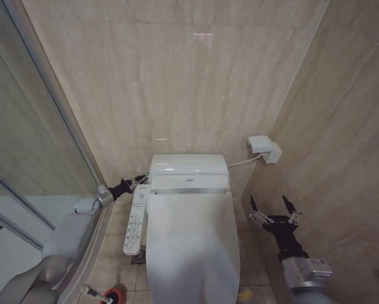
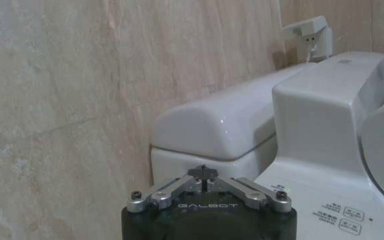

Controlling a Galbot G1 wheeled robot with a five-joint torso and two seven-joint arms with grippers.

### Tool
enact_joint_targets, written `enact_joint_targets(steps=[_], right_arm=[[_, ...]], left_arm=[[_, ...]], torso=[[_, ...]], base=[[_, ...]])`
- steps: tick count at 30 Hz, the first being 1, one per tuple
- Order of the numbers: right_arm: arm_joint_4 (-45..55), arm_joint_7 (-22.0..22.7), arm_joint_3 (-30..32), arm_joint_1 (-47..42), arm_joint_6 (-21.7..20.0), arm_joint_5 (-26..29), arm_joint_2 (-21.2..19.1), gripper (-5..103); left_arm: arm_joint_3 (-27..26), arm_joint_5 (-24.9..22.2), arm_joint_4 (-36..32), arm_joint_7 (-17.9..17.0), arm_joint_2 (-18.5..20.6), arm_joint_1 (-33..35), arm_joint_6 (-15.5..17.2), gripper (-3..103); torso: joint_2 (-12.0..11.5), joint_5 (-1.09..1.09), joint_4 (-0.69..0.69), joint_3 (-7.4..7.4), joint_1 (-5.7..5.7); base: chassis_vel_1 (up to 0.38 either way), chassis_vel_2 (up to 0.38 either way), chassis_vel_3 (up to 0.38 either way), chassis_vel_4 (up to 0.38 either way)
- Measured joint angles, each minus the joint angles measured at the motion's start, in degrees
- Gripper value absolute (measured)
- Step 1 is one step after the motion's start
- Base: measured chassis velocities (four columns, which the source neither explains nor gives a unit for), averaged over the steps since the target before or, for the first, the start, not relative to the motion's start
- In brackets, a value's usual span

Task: Open the toilet lid, clean the toilet bowl with a toilet brush, close the toilet lid, and flush.

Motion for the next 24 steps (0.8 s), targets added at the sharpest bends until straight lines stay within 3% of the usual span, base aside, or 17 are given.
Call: enact_joint_targets(steps=[6,12,24], right_arm=[[0.00,0.00,0.00,0.00,0.00,0.00,0.00,100],[0.00,0.00,0.00,0.00,0.00,0.00,0.00,100],[0.00,0.00,0.00,0.00,0.00,0.00,0.00,100]], left_arm=[[-0.23,-0.53,-0.28,0.30,0.23,0.55,0.04,0],[-0.66,-0.71,-2.64,0.46,0.56,3.05,0.12,0],[-0.85,-0.76,-5.87,1.00,3.79,5.41,0.14,0]], torso=[[0.00,0.00,-0.03,0.00,0.00],[0.00,-0.01,0.02,0.00,0.00],[0.00,-0.06,-0.09,0.02,0.00]], base=[[0.000,0.000,0.000,0.000],[0.000,0.000,0.000,0.000],[0.000,0.000,0.000,0.000]])
